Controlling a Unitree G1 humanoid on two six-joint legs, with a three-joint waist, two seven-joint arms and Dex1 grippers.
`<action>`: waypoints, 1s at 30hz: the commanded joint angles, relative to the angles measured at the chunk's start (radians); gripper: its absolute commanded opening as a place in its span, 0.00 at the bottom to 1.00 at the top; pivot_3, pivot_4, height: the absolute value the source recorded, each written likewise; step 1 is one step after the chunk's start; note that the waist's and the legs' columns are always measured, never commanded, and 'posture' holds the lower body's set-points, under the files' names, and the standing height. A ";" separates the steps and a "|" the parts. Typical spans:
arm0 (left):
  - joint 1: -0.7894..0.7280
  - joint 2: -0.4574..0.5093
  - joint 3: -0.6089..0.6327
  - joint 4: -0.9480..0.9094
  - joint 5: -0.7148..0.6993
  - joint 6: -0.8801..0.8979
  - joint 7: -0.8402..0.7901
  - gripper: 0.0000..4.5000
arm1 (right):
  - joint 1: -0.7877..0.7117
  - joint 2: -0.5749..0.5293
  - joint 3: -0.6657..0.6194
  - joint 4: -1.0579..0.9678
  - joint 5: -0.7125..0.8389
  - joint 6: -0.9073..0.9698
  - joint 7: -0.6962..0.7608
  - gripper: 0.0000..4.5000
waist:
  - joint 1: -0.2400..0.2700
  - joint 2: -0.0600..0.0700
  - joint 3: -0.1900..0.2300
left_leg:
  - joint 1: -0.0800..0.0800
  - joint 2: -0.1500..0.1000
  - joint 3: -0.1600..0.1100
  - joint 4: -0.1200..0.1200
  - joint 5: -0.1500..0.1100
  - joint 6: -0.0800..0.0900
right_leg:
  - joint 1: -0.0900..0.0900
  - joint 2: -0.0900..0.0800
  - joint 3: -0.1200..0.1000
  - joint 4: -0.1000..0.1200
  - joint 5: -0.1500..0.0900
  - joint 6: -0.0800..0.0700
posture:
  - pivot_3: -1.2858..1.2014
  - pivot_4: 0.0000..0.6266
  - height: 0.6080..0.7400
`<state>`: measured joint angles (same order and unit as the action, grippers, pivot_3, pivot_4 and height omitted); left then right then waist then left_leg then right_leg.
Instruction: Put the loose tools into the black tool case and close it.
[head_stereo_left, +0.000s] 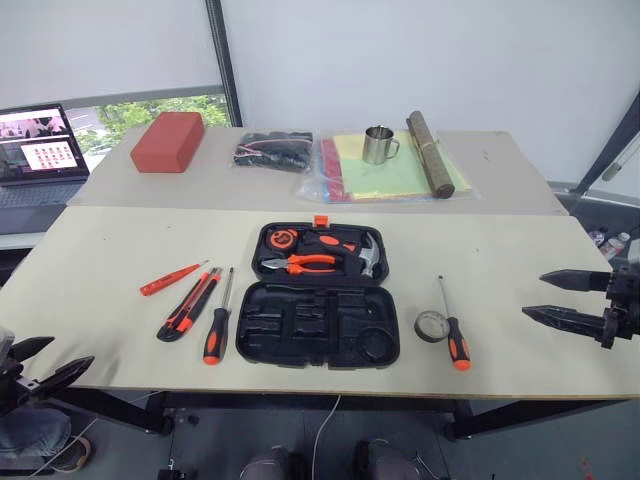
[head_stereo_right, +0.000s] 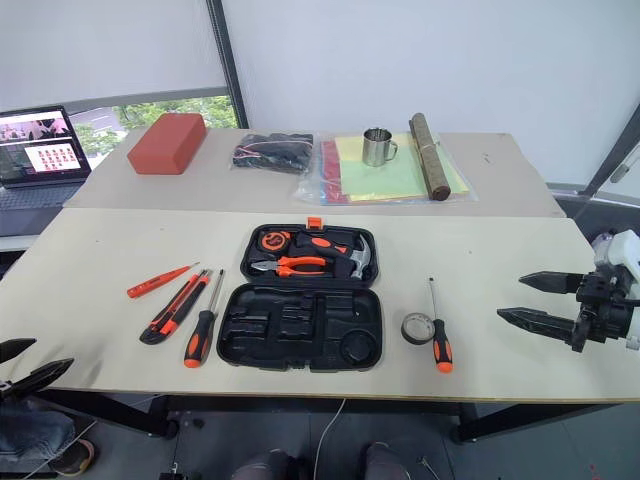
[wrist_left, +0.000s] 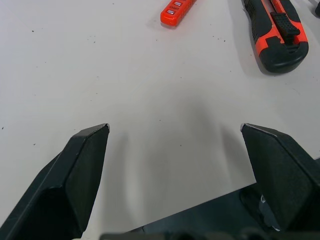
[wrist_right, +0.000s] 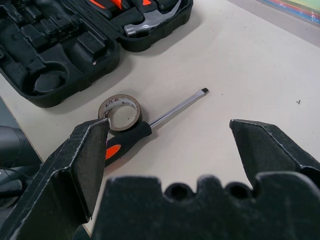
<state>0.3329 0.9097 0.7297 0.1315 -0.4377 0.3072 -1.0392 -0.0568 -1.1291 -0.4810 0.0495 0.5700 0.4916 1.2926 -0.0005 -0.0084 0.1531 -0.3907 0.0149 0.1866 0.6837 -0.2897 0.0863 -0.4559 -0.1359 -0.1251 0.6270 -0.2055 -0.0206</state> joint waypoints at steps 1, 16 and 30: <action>0.006 0.005 0.033 -0.024 -0.013 0.003 0.001 1.00 | 0.003 -0.003 -0.030 -0.007 -0.007 -0.023 0.003 0.99 | 0.000 0.000 0.000 | 0.000 0.000 0.000 0.000 0.000 0.000 | 0.000 0.000 0.000 0.000 0.000 0.000 | 0.52 0.24 0.97; -0.029 -0.039 0.007 -0.633 -0.308 0.628 0.312 1.00 | -0.096 0.030 0.028 -0.351 0.185 0.159 -0.087 0.99 | 0.001 0.000 0.000 | 0.000 0.000 0.000 0.000 0.001 0.000 | 0.004 0.001 0.001 0.001 0.000 0.001 | 0.52 0.24 0.97; -0.400 -0.209 -0.305 -0.743 -0.415 1.077 0.788 0.94 | -0.225 0.148 0.239 -0.596 0.243 0.166 -0.203 1.00 | 0.016 -0.005 0.003 | 0.009 0.000 -0.001 0.001 0.001 -0.001 | 0.016 0.006 0.002 0.001 0.000 0.002 | 0.52 0.24 0.97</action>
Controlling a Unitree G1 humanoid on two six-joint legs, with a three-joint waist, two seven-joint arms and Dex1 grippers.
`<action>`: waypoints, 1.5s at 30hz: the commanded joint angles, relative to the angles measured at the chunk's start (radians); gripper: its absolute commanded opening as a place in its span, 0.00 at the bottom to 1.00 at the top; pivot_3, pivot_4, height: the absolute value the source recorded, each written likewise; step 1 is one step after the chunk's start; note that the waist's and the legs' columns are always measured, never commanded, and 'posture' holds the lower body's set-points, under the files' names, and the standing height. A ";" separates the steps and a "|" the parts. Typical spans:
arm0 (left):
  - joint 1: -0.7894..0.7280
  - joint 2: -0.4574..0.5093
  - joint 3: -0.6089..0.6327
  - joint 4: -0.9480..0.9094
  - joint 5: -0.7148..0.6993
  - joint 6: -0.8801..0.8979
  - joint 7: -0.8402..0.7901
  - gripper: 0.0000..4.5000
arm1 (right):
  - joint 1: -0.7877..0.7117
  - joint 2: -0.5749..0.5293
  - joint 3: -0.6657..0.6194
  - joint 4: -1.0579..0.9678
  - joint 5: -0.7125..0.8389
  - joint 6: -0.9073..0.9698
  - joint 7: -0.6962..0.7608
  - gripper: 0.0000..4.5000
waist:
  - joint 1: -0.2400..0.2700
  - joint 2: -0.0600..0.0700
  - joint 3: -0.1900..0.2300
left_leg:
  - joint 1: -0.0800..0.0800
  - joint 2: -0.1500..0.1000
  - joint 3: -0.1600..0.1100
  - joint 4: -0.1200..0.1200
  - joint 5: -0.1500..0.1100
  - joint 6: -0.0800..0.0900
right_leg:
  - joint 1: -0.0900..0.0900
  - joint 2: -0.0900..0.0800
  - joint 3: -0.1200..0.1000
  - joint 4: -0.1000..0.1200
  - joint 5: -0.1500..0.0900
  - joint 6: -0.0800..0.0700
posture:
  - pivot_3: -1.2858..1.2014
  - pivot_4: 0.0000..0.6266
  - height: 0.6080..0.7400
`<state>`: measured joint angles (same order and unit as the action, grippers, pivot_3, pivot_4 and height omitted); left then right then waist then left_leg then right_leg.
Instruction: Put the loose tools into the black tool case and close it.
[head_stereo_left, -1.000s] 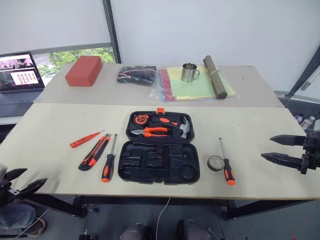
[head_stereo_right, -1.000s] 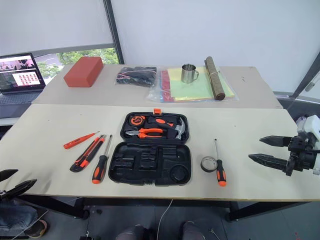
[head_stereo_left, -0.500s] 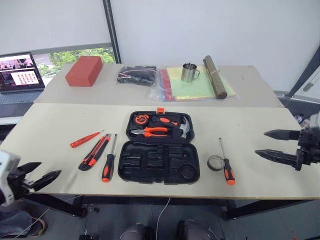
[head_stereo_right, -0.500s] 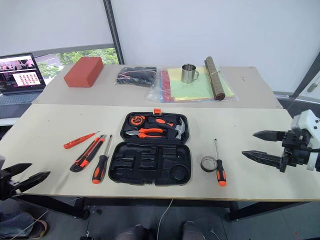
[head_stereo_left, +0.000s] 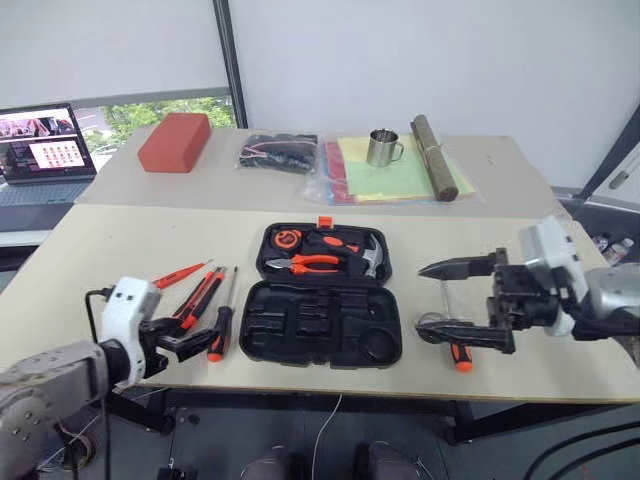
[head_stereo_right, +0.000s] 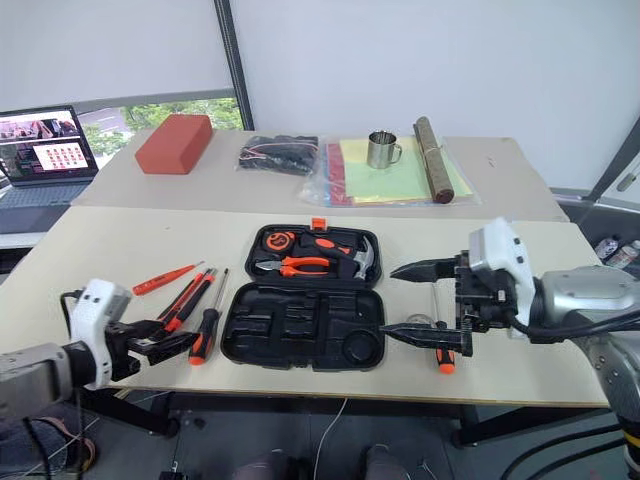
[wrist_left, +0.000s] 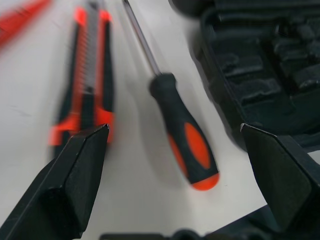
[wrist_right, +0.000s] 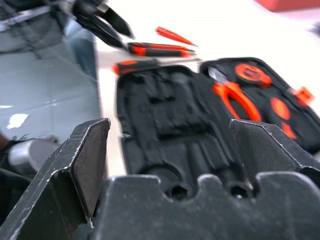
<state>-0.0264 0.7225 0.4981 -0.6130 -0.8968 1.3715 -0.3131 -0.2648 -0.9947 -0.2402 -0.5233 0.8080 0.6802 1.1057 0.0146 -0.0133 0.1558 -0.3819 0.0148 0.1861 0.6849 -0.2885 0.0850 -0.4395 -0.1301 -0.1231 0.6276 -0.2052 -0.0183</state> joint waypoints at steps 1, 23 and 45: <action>-0.045 -0.020 -0.110 0.012 0.072 0.009 0.077 0.88 | -0.016 0.018 0.001 -0.025 0.003 -0.024 -0.019 1.00 | 0.001 0.000 0.000 | 0.000 0.000 0.000 0.000 0.000 0.000 | 0.001 0.000 0.000 0.000 0.000 0.000 | 0.52 0.24 0.97; -0.322 0.156 -0.232 0.132 0.164 -0.132 -0.136 0.21 | 0.026 0.032 -0.003 -0.032 -0.014 -0.059 -0.043 1.00 | -0.001 -0.006 0.003 | 0.000 0.000 -0.002 0.001 0.001 -0.002 | 0.000 0.000 -0.001 0.001 0.001 -0.001 | 0.52 0.24 0.97; -0.919 -0.056 -0.946 1.098 0.901 -1.345 -1.019 0.21 | 0.131 0.052 -0.008 -0.073 -0.108 -0.037 -0.174 1.00 | -0.004 -0.005 0.004 | -0.021 0.000 -0.001 0.014 0.008 0.011 | -0.016 0.010 -0.011 0.004 0.002 0.001 | 0.52 0.24 0.97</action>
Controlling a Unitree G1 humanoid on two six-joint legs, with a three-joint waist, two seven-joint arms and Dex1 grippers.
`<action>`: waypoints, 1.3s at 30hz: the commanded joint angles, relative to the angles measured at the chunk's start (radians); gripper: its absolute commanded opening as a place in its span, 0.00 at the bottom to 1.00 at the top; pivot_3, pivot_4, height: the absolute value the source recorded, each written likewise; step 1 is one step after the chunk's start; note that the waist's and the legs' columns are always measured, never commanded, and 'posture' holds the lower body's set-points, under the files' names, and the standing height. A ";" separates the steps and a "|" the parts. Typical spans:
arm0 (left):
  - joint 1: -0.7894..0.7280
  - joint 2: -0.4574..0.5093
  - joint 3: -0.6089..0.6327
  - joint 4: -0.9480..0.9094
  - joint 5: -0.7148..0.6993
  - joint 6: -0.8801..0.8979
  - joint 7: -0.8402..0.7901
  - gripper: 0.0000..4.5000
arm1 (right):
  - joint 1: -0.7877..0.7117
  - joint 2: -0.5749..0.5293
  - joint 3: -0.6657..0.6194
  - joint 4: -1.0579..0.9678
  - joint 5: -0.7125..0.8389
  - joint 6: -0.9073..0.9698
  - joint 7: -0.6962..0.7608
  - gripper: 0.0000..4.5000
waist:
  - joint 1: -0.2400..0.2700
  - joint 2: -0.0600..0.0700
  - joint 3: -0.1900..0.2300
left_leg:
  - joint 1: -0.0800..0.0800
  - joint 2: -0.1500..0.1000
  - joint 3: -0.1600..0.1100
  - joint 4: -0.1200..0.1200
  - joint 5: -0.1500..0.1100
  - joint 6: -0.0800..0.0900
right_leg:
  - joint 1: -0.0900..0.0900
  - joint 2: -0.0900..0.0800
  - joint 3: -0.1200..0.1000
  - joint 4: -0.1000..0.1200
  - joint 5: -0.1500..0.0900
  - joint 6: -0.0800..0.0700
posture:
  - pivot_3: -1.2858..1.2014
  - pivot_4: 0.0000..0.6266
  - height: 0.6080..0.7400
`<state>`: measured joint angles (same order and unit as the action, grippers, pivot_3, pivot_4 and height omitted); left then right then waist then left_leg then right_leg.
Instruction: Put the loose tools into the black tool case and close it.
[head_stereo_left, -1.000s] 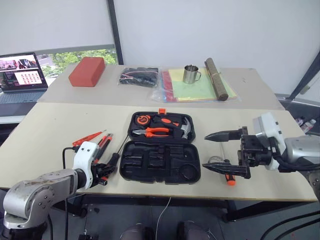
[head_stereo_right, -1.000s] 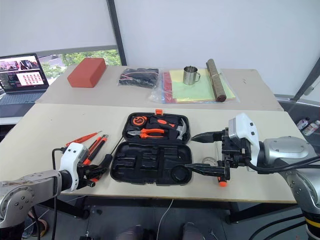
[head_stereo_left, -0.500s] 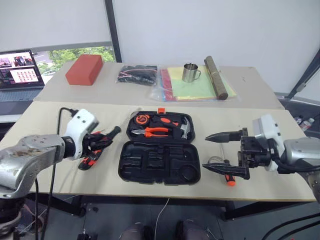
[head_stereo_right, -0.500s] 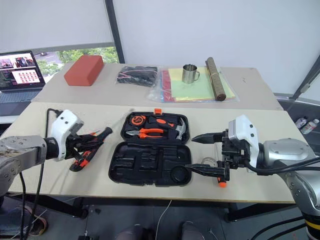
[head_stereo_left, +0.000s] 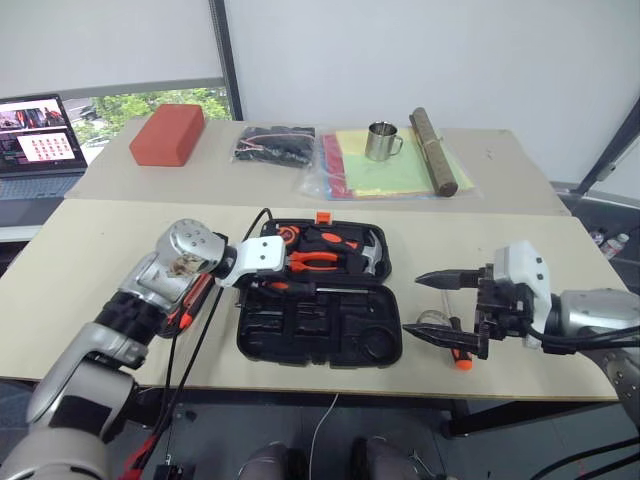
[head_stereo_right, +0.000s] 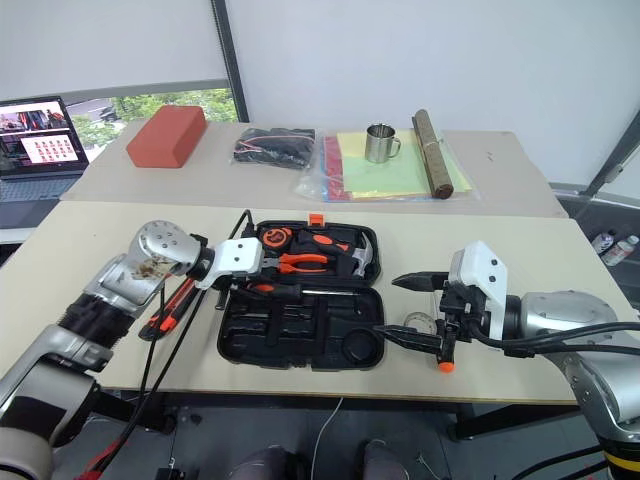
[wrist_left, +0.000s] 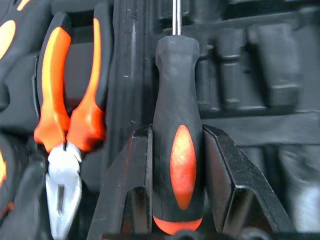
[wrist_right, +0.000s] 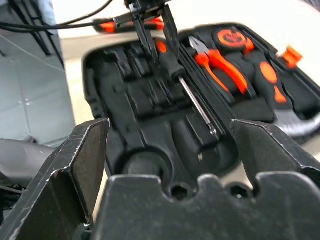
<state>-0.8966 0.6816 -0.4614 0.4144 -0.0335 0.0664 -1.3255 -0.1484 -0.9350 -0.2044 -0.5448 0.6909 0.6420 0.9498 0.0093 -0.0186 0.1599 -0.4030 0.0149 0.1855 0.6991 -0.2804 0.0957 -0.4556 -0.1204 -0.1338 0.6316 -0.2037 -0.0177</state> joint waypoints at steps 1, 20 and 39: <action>-0.058 -0.028 0.018 0.089 0.039 -0.043 -0.015 0.21 | 0.026 -0.006 -0.054 -0.059 0.014 0.005 -0.025 1.00 | 0.002 0.000 0.000 | 0.000 0.000 0.000 0.001 0.000 0.000 | 0.000 0.000 0.000 0.000 0.000 0.000 | 0.52 0.24 0.97; -0.132 -0.066 0.107 0.094 0.016 0.022 -0.133 0.56 | 0.061 0.006 -0.079 -0.085 0.037 0.006 -0.076 1.00 | 0.004 -0.001 0.000 | -0.006 0.001 -0.008 0.016 -0.003 0.007 | 0.001 -0.008 0.003 0.009 0.000 0.005 | 0.52 0.24 0.97; -0.161 -0.204 -0.003 0.241 0.200 -0.138 -0.080 0.02 | 0.115 0.038 -0.093 -0.133 0.043 0.011 -0.126 1.00 | 0.003 -0.001 0.000 | -0.006 0.000 -0.009 0.017 -0.003 0.007 | 0.001 -0.005 0.003 0.009 0.001 0.004 | 0.52 0.24 0.97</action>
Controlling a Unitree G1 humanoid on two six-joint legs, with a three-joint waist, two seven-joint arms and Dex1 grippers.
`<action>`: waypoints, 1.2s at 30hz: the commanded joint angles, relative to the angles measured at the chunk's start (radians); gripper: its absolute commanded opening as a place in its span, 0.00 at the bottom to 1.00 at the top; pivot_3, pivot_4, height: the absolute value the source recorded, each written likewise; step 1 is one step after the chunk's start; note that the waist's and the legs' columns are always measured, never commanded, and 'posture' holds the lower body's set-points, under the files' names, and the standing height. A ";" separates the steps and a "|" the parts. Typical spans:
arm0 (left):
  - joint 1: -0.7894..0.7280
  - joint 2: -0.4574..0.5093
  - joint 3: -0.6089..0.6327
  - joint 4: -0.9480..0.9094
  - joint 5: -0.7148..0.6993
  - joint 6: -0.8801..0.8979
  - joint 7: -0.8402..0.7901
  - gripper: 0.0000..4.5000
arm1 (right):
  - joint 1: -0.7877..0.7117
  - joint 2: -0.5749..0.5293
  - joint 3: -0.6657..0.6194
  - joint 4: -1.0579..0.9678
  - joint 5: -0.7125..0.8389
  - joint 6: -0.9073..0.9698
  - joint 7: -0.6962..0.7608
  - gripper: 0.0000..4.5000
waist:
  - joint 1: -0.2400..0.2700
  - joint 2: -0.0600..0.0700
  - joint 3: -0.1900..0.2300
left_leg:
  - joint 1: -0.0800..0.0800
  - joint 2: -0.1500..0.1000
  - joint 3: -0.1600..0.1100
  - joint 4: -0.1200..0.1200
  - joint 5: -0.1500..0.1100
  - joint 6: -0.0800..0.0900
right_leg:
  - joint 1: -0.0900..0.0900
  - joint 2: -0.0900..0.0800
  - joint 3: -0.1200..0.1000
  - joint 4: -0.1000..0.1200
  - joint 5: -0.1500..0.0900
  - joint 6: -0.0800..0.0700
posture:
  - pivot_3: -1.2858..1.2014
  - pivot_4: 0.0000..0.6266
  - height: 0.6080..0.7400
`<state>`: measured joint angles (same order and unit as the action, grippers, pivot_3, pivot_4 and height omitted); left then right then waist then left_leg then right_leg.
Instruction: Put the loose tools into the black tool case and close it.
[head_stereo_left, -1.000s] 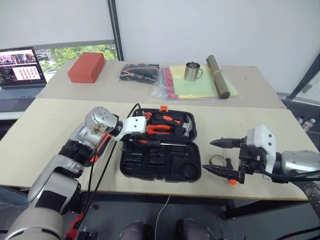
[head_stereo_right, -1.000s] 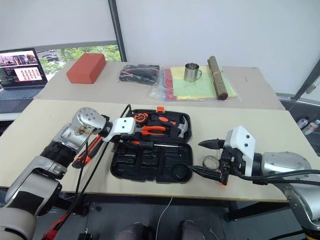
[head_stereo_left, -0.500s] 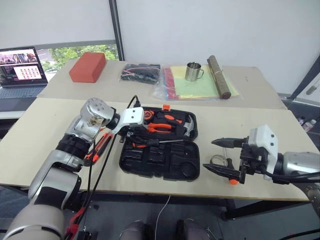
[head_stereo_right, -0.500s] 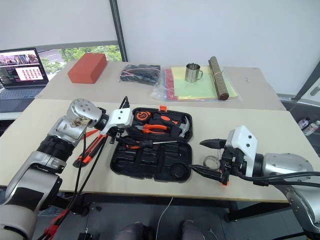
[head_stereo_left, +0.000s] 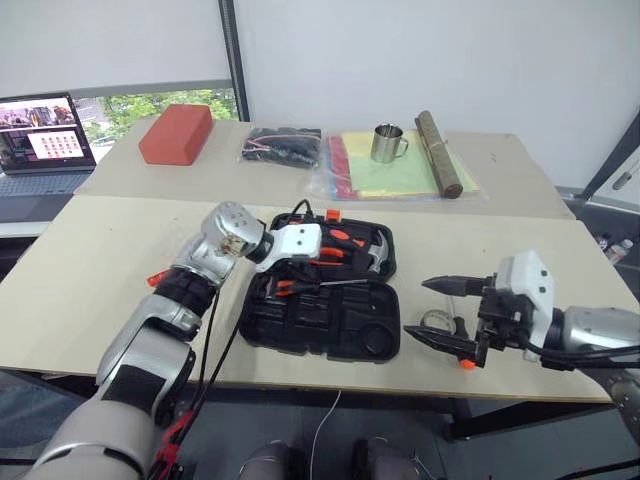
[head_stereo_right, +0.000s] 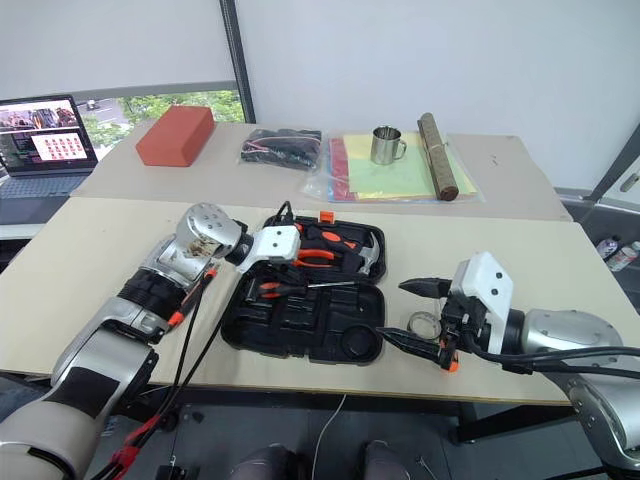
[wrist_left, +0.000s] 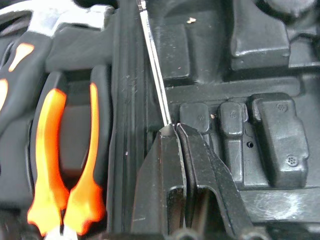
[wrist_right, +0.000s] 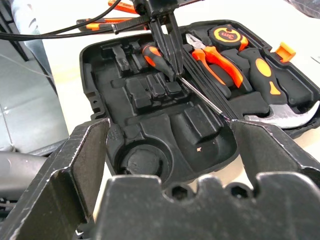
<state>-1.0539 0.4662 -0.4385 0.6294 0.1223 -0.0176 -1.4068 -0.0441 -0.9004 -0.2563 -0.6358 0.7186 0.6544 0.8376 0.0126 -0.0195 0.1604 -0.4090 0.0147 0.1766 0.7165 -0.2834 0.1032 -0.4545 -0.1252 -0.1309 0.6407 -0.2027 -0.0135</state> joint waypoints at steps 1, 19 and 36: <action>-0.002 0.009 -0.021 0.025 0.037 -0.055 -0.007 0.02 | 0.015 0.004 -0.043 -0.045 0.018 -0.002 -0.018 1.00 | 0.000 0.000 0.000 | 0.000 0.000 0.000 0.000 0.000 0.000 | 0.000 0.000 0.000 0.000 0.000 -0.001 | 0.52 0.24 0.97; -0.047 -0.019 0.067 0.025 -0.049 0.076 -0.068 0.02 | 0.021 0.005 -0.031 -0.044 0.020 -0.009 -0.034 1.00 | 0.000 0.000 0.000 | -0.004 0.000 -0.003 0.004 -0.001 0.002 | -0.001 0.000 -0.002 0.001 0.000 0.000 | 0.52 0.24 0.97; 0.038 -0.006 0.040 0.012 0.031 -0.010 0.019 0.02 | 0.089 0.021 -0.104 -0.060 0.024 0.007 -0.072 1.00 | 0.001 0.000 0.000 | 0.000 0.000 -0.006 0.007 -0.001 0.002 | 0.005 -0.004 -0.002 0.001 -0.001 0.001 | 0.52 0.24 0.97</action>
<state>-1.0351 0.4400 -0.4278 0.6554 0.1790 -0.0758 -1.3793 0.0240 -0.8888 -0.2884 -0.6698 0.7306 0.6555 0.7832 0.0135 -0.0194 0.1603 -0.4089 0.0149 0.1704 0.7231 -0.2848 0.1053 -0.4491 -0.1295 -0.1333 0.6419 -0.2035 -0.0122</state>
